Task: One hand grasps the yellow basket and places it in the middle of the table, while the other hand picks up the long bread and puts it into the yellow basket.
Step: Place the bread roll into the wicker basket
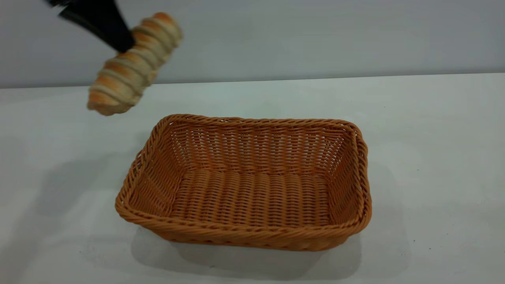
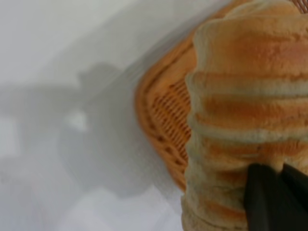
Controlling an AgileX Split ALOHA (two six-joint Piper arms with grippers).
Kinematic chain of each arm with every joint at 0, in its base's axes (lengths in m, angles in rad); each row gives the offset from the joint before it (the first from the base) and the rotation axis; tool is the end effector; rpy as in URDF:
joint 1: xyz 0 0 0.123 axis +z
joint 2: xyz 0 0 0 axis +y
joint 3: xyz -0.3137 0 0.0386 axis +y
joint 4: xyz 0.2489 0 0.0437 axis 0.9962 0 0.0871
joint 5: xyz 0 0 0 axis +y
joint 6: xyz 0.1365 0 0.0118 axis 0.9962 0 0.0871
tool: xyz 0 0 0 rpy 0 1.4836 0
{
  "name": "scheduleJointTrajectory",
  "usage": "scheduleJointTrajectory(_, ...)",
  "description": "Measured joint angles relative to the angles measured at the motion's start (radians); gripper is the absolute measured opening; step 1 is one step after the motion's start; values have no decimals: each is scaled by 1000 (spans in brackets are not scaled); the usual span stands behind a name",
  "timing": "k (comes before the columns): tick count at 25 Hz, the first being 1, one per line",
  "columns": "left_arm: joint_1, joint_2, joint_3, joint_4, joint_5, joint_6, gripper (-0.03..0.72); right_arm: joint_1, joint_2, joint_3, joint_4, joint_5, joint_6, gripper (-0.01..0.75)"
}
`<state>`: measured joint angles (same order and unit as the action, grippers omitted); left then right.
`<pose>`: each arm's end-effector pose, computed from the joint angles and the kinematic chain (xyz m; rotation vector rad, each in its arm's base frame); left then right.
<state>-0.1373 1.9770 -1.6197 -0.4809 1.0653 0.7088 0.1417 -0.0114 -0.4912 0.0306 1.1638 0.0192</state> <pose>0.4316 -0.1156 0.2297 0.8910 2.6017 -0.5092 -0.0026 0.0035 0.2418 -0.1348 2.1430 0.1310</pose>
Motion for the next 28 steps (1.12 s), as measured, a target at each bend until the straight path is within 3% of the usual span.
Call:
scheduleJointTrajectory(4,-108,59,-104,89,101,-23,3,0,0,0,0,1,0,341)
scheduleJointTrajectory(15,-353,191,-205,290,103,-52,3,0,0,0,1,2,1,341)
scheduleJointTrajectory(19,-404,220,-207,322,103,-35,3,0,0,0,1,2,0,341)
scheduleJointTrajectory(28,-427,251,-210,338,103,43,3,0,0,0,3,2,0,340)
